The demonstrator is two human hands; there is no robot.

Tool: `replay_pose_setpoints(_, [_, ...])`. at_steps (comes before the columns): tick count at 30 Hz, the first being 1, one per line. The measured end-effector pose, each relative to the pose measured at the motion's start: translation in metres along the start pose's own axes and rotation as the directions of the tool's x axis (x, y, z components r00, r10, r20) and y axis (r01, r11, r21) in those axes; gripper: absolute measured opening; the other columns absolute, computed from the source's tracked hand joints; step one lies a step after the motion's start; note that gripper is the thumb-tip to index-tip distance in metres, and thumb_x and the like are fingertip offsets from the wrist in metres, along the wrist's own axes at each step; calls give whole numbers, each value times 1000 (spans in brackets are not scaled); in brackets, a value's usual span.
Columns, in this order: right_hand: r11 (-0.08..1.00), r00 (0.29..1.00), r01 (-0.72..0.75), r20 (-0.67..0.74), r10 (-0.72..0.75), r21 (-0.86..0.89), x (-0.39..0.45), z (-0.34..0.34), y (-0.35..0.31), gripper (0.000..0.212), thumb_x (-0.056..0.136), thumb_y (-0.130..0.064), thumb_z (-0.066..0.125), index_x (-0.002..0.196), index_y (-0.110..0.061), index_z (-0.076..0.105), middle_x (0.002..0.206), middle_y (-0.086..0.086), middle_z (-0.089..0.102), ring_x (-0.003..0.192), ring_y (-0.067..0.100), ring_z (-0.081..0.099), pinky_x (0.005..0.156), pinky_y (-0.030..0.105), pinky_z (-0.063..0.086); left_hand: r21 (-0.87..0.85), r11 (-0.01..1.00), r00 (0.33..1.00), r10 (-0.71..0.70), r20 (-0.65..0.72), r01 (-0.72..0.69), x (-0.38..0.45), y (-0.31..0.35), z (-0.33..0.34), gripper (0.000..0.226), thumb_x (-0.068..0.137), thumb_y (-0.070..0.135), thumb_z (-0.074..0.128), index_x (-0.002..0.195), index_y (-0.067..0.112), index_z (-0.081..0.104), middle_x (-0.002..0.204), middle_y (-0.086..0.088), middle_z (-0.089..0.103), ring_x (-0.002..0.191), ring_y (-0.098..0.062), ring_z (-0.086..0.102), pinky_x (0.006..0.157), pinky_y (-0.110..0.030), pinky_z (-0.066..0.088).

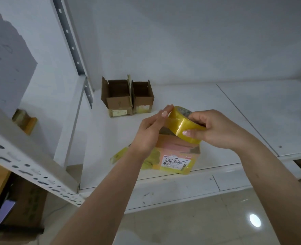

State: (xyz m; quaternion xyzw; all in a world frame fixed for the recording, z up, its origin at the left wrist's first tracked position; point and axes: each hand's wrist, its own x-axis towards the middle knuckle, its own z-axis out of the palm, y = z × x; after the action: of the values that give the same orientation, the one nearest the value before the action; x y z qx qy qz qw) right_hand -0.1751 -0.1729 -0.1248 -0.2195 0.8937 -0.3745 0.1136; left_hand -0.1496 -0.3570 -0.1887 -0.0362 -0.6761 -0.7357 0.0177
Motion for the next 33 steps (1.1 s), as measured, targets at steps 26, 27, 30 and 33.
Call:
replay_pose_setpoints(26, [988,993,-97,81,87,121,36,-26,-5,60,61,-67,60,80,-12,77,71,4,74,64,13,69,64,21,49,-336,942,943,-117,-313,6,8,-2,-5,31,105,34,35,123,28,59,125,4,65,122,-13,57,114,-41,34])
replay_pose_setpoints(27, [991,994,-90,74,83,98,37,-25,-7,60,64,-66,59,78,-10,77,69,4,73,61,12,67,61,19,49,-301,954,939,-112,-325,10,7,-2,-8,33,105,33,35,126,24,59,124,4,66,121,-11,58,113,-39,35])
replay_pose_setpoints(30, [996,997,-62,39,60,67,39,-24,-8,66,67,-67,57,74,-3,74,64,9,69,56,12,61,59,20,46,-124,992,935,-62,-349,19,5,-4,-18,34,104,35,38,130,25,58,120,6,66,119,-9,59,109,-32,40])
replay_pose_setpoints(33, [993,999,-49,28,47,107,37,-19,-6,69,64,-72,56,73,-5,72,65,6,70,57,12,63,58,18,48,-84,997,920,-34,-390,1,2,-8,-20,31,105,34,36,123,31,60,117,5,68,116,-8,60,109,-34,41])
